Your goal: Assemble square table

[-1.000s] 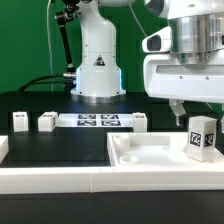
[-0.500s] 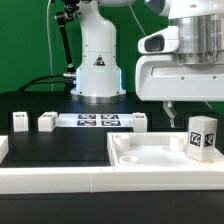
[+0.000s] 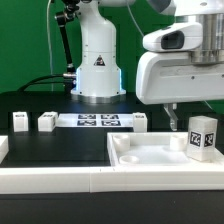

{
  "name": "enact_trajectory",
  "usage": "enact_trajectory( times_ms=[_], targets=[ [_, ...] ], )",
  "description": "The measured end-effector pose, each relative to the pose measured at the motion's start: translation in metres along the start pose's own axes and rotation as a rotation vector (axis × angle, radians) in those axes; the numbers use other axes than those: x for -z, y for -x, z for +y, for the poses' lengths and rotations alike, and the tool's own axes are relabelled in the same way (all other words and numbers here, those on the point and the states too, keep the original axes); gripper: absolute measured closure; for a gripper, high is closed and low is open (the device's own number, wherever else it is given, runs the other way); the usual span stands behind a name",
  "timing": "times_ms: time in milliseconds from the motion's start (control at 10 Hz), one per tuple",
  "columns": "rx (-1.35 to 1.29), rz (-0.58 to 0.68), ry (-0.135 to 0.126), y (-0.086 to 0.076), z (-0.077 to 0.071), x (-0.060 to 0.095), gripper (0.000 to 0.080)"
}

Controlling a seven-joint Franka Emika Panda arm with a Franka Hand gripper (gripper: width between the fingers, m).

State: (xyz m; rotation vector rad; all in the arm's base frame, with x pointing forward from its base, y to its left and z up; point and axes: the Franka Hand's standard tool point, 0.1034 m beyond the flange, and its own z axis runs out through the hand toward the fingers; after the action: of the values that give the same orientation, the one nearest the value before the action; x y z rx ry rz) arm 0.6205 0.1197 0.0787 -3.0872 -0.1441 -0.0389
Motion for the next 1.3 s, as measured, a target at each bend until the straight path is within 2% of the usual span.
enact_trajectory(
  times_ms=[400,600,700,800,900,1000,1300],
  targets=[
    [0.374,-0.001,0.030,-0.0014,-0.0021,0.0012,0.0150],
    [0.468,-0.002,0.030,-0.0016,-0.0010,0.0013,0.0150],
    [0.468,-0.002,0.030,-0.0015,-0.0010,0.0012,0.0253],
    [0.464,-0.002,0.029,-0.0015,-0.0011,0.0012,0.0253],
    [0.443,-0.001,0.028,-0.0015,-0.0012,0.0012,0.0437],
    [0.443,-0.001,0.028,-0.0017,-0.0003,0.0012,0.0511],
    [0.202,0.012,0.023,-0.0018,-0.0008,0.0007,0.0511]
  ],
)
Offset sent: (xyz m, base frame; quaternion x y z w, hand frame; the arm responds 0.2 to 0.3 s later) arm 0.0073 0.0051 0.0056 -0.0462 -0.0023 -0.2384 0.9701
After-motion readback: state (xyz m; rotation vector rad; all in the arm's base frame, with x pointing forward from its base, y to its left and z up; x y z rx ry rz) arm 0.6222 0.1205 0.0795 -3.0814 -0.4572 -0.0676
